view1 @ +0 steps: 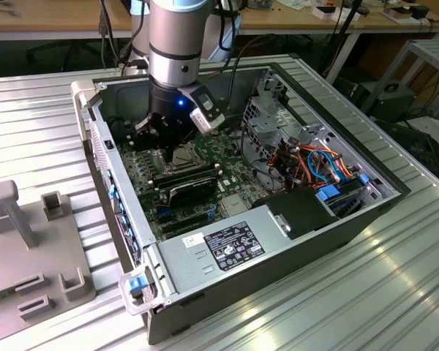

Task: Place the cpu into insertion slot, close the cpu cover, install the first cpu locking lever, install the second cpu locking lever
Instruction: 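Install the second cpu locking lever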

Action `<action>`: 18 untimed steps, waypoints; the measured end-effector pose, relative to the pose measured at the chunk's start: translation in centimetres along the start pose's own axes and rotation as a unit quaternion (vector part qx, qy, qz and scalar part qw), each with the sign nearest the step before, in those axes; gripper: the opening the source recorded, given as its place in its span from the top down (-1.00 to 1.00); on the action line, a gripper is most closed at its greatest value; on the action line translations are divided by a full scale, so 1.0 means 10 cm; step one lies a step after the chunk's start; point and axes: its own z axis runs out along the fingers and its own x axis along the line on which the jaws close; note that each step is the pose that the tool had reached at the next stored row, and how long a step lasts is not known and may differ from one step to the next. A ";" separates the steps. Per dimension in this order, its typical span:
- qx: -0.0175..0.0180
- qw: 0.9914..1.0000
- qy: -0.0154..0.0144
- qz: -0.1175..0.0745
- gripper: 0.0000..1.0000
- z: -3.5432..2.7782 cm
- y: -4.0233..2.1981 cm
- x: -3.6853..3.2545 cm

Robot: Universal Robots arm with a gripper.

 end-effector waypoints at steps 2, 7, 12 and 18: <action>0.000 1.000 0.001 0.000 0.79 -0.028 0.001 -0.011; 0.000 1.000 0.006 0.000 0.79 -0.062 0.011 -0.123; 0.000 1.000 0.010 -0.001 0.79 -0.074 0.026 -0.295; 0.000 1.000 0.018 -0.001 0.79 -0.118 0.023 -0.385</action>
